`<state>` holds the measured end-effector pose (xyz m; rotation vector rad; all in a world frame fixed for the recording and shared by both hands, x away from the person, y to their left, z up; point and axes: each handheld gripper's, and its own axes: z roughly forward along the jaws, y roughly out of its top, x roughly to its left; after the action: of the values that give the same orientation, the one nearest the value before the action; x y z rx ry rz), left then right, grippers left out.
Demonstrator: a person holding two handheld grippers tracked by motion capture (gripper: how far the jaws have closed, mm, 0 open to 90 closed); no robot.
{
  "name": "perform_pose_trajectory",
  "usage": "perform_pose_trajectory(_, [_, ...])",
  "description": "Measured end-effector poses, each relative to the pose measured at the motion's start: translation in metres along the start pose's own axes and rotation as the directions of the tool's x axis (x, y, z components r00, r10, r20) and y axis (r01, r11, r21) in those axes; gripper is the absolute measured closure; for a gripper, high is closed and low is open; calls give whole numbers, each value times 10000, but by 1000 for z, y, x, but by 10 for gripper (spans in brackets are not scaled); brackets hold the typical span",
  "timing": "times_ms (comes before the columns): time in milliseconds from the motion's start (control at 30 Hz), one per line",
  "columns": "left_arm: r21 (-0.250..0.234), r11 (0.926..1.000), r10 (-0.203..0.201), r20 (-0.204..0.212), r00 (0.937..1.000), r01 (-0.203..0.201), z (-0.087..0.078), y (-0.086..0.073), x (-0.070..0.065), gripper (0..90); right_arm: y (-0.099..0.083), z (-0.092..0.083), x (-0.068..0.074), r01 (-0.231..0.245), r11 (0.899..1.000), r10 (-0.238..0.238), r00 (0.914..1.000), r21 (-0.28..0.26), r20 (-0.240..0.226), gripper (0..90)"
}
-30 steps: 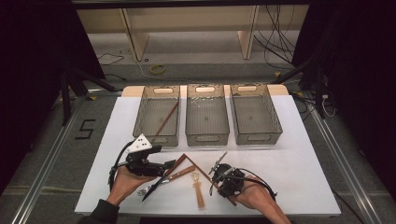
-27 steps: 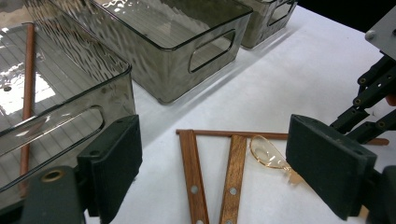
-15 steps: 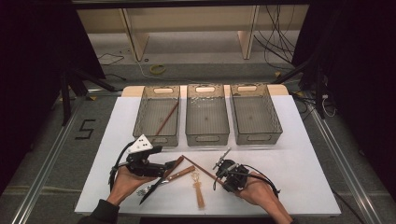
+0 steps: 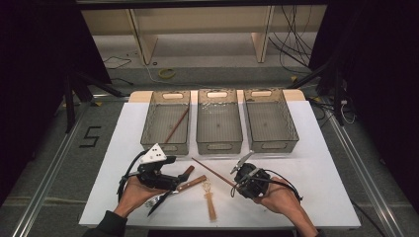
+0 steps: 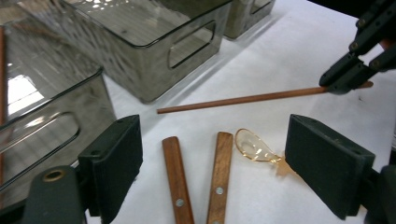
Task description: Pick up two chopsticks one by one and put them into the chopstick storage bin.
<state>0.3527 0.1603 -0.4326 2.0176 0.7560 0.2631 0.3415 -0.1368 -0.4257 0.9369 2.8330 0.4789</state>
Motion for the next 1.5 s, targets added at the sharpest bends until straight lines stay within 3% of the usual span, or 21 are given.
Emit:
perform_pose_trajectory(167, [294, 9968, 725, 486, 9962, -740, 7, 12, -15, 188, 3, -10, 8, 460, 9987, -461, 9989, -208, -36, 841])
perform_pose_trajectory(267, [578, 9881, 1374, 817, 9871, -1423, 14, 20, -25, 193, 5, -13, 15, 872, 9960, -872, 9962, -178, -22, 841])
perform_pose_trajectory(367, [1027, 9724, 1979, 1127, 9737, -2096, 21, 25, -33, 195, 8, -16, 21, 1230, 9921, -1232, 9924, -239, -67, 841])
perform_pose_trajectory(567, [1572, 9428, 2692, 1617, 9494, -2941, 31, 27, -42, 222, 11, -21, 31, 1721, 9843, -1727, 9849, -388, -134, 841])
perform_pose_trajectory(733, [1828, 9063, 3482, 1878, 9184, -3810, 34, 28, -50, 298, 12, -25, 36, 2184, 9749, -2191, 9756, -432, -116, 842])
perform_pose_trajectory(933, [2155, 8590, 4183, 2280, 8792, -4645, 37, 29, -59, 389, 12, -27, 41, 2299, 9723, -2307, 9729, -408, -148, 842])
perform_pose_trajectory(967, [2158, 8573, 4215, 2269, 8780, -4673, 38, 28, -60, 403, 12, -27, 42, 2288, 9725, -2296, 9732, -443, -147, 841])
perform_pose_trajectory(1067, [2336, 8359, 4464, 2373, 8628, -4968, 39, 28, -61, 452, 12, -28, 42, 2465, 9680, -2476, 9687, -463, -187, 841])
perform_pose_trajectory(1167, [2369, 8302, 4493, 2515, 8572, -5046, 40, 27, -62, 504, 12, -29, 44, 2515, 9666, -2529, 9672, -496, -247, 841])
perform_pose_trajectory(1233, [2444, 8237, 4548, 2543, 8535, -5117, 40, 27, -63, 544, 12, -29, 46, 2613, 9638, -2629, 9645, -529, -264, 841])
perform_pose_trajectory(1267, [2491, 8168, 4628, 2557, 8488, -5204, 40, 27, -63, 561, 12, -29, 47, 2685, 9621, -2700, 9624, -482, -292, 841])
perform_pose_trajectory(1333, [2517, 8135, 4642, 2619, 8461, -5242, 41, 27, -63, 588, 12, -29, 49, 2743, 9604, -2759, 9607, -487, -304, 841])
perform_pose_trajectory(1433, [2584, 8008, 4722, 2826, 8350, -5403, 41, 26, -65, 631, 12, -28, 50, 2859, 9570, -2877, 9571, -499, -342, 841])
perform_pose_trajectory(1500, [2606, 7962, 4739, 2925, 8306, -5461, 41, 26, -66, 659, 12, -29, 50, 2957, 9540, -2976, 9541, -491, -350, 841])
